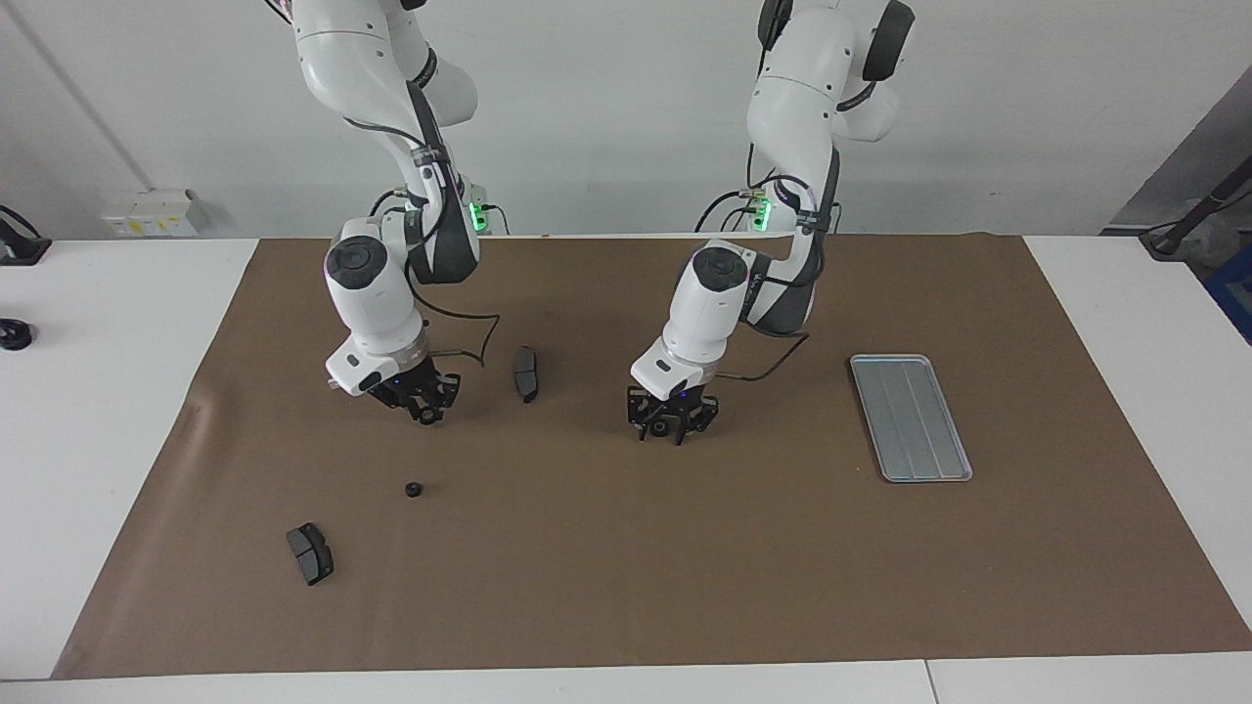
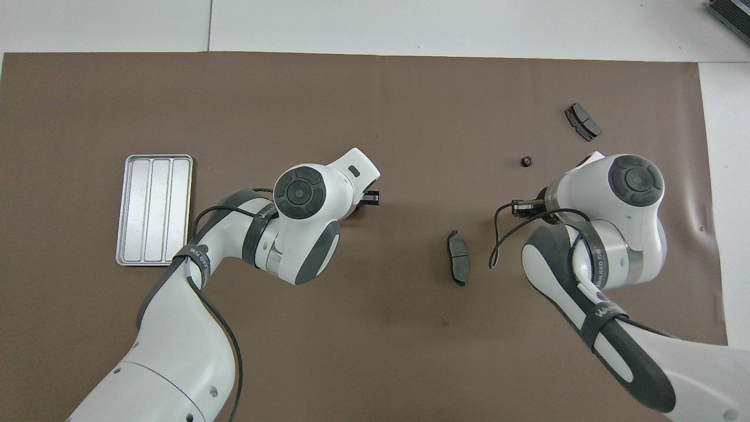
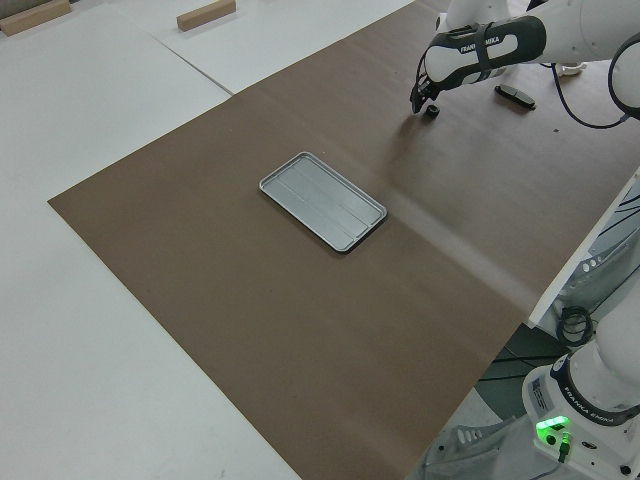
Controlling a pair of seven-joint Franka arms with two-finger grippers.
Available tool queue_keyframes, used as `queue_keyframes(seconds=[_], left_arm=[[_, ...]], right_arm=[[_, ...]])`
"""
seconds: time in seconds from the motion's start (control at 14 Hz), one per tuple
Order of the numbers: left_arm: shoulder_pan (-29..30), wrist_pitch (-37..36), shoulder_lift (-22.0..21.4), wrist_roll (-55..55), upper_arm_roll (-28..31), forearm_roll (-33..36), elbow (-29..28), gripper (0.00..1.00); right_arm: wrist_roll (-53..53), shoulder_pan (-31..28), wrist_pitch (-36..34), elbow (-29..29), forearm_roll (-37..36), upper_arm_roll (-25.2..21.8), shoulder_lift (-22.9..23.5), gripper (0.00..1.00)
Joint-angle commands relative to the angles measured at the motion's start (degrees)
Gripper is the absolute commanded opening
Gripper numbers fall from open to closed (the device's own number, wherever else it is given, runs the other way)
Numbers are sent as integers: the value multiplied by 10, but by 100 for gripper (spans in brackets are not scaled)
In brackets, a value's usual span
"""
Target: Pick bearing gear from pile to tray
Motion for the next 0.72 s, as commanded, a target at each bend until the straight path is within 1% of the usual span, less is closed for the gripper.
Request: queue_keyframes(seconds=[0.0, 0.07, 0.21, 0.29, 0.36, 0.43, 0.5, 0.57, 0.64], left_arm=[[-23, -22, -23, -31, 8, -9, -25, 63], [-23, -28, -23, -31, 8, -9, -27, 63], [-23, -30, -26, -31, 8, -9, -28, 63], [-23, -30, -26, -31, 8, -9, -29, 62], [-22, -31, -26, -31, 8, -9, -31, 48], [-22, -34, -27, -27, 9, -8, -31, 18], [-22, -36, -27, -25, 10, -8, -31, 2], [-23, -37, -27, -29, 11, -8, -31, 0], [-23, -43, -27, -31, 12, -7, -30, 0]], right_arm=[[58, 0, -64, 54, 10, 24, -13, 0], [90, 6, -66, 67, 15, 38, -12, 0], [155, 35, -57, 77, 18, 41, -8, 0], [166, 40, -56, 79, 18, 41, -7, 0], [169, 40, -54, 79, 18, 41, -7, 0], [169, 40, -49, 79, 18, 41, -6, 0], [169, 40, -45, 79, 19, 41, -6, 0], [168, 40, -44, 79, 19, 41, -6, 0], [168, 39, -44, 78, 19, 41, -6, 0]])
